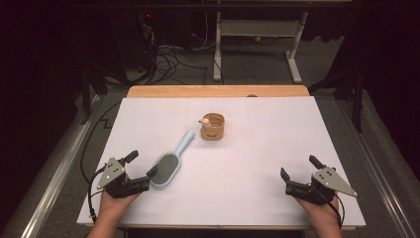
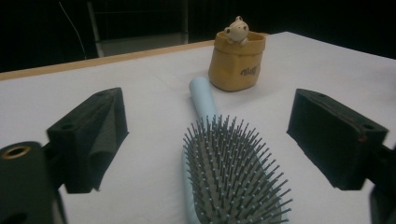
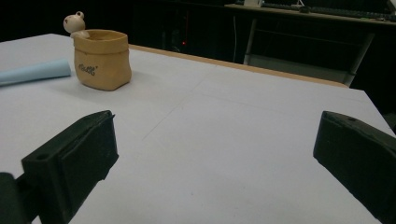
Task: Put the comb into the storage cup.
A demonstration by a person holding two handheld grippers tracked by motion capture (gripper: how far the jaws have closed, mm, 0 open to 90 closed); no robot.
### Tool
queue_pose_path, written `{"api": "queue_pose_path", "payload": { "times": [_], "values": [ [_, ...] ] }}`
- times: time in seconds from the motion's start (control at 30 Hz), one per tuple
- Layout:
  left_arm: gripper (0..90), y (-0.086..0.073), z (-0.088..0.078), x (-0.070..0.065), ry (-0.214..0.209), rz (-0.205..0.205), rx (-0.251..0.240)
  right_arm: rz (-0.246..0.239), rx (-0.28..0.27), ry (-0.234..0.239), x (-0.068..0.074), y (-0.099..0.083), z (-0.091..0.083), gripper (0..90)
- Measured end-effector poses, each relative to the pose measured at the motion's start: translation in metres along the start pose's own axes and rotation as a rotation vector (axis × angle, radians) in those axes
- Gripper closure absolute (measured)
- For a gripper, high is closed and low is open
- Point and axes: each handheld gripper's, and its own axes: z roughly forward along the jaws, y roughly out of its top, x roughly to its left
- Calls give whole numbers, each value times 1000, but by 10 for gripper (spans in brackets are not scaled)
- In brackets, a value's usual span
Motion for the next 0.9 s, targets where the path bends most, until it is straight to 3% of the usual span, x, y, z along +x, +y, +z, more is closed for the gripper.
{"api": "queue_pose_path", "payload": {
  "times": [0.17, 0.33, 0.5, 0.7, 0.9],
  "values": [
    [189, 0, 1, -1, -15, 2, 6, 3, -1, -1, 0, 0, 0, 2],
    [278, 1, 1, -3, -17, -3, 24, 2, -1, 0, 0, 0, 0, 2],
    [409, 2, 1, -6, -28, -7, 39, 0, 0, 3, 1, 0, 1, 2],
    [544, 4, 2, -13, -39, 17, 48, 2, -1, 4, 1, 0, 1, 2],
    [673, 5, 2, -17, -20, 30, 53, 4, -1, 6, 1, 0, 1, 2]
  ]
}}
